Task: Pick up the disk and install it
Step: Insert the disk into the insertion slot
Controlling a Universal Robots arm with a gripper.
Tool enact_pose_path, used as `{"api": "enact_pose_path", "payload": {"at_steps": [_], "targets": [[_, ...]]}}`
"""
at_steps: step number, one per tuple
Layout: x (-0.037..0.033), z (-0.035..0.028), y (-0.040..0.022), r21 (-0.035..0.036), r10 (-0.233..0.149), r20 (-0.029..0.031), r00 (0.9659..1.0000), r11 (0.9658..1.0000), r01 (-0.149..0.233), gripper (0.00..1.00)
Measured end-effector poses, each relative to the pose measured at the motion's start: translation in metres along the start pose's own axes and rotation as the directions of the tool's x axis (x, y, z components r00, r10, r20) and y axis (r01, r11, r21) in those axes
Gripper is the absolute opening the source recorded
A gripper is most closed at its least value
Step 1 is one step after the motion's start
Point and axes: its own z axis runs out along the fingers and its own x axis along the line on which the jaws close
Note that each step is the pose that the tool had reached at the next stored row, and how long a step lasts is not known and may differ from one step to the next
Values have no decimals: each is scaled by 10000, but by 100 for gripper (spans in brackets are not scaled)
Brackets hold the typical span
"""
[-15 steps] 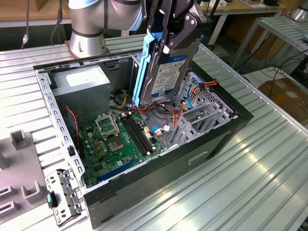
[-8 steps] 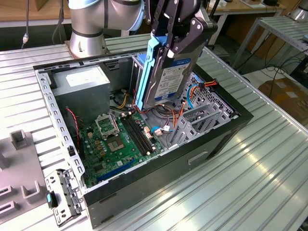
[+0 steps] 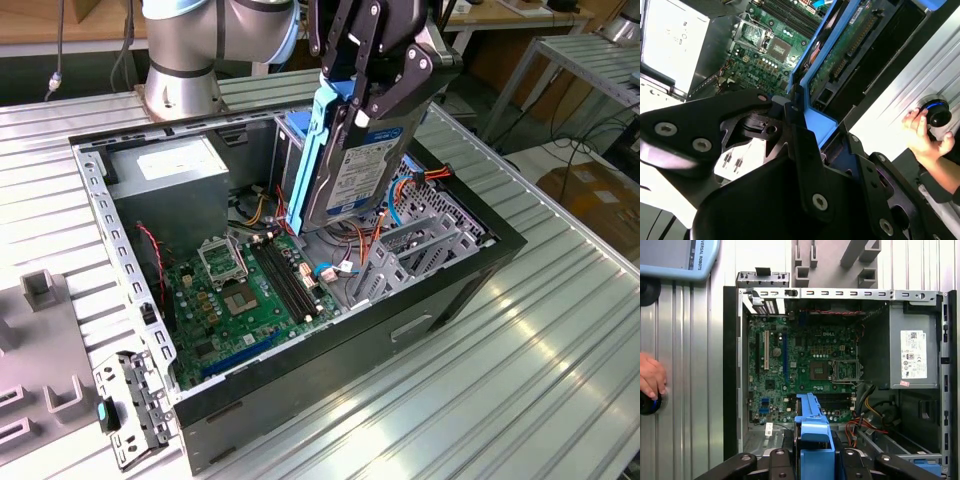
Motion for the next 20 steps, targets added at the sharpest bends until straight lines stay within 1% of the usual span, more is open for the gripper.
{"api": "enact_pose_path", "payload": {"at_steps": [11,12,13,14,15,16,17,19,20], "targets": [[4,0,-3,0,0,-5,10000,10000,0,37],[14,0,-13,0,-1,-5,10000,10000,1,37],[41,-1,-32,0,0,-7,10000,10000,0,37],[72,4,-68,1,1,-4,10000,10000,-1,37],[98,10,-119,0,1,-5,10000,10000,-1,37],[115,22,-178,1,0,-3,10000,10000,0,37],[130,44,-261,0,1,-5,10000,10000,-1,37],[145,76,-324,0,0,-6,10000,10000,0,37],[170,107,-377,0,0,-7,10000,10000,0,37]]}}
